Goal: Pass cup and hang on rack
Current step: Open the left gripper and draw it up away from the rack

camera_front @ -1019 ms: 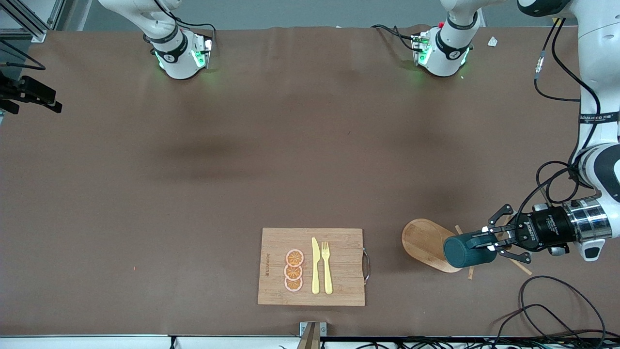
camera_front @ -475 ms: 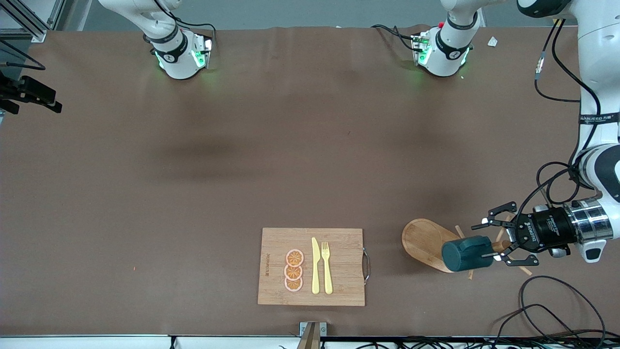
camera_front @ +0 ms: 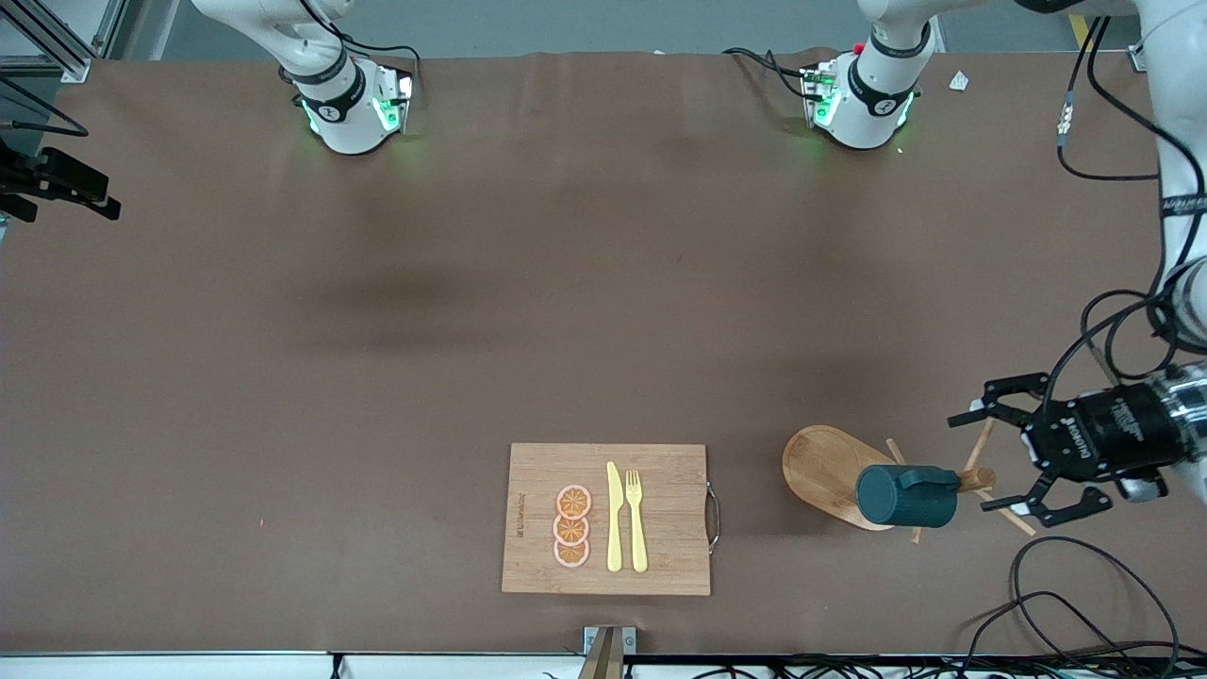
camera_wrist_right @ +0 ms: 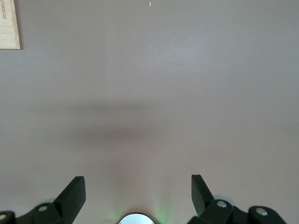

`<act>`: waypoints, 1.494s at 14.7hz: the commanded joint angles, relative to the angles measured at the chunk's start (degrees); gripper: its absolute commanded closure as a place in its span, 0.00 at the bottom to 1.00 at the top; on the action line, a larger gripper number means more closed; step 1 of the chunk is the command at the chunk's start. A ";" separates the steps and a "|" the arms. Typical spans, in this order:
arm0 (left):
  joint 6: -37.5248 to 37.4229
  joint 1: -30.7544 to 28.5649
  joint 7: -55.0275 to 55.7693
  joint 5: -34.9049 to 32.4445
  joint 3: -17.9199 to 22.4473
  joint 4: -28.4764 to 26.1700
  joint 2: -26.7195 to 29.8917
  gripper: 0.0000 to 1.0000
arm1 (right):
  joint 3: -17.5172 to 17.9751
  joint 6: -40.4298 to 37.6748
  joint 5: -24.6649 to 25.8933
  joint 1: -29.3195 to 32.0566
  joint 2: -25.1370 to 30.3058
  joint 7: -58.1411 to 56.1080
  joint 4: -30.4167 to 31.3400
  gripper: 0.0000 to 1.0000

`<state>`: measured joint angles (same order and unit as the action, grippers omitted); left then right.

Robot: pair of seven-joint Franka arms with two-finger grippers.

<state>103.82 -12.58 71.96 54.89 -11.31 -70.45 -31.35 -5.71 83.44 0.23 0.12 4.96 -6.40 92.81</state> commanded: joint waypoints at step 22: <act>-14.08 13.38 -65.51 -52.26 3.39 -18.23 33.98 0.00 | 0.17 -0.47 -0.05 -0.29 1.64 0.95 1.24 0.00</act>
<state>90.36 0.13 13.29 3.38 -8.94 -87.27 1.55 -5.64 83.14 0.22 0.10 4.96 -6.37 92.81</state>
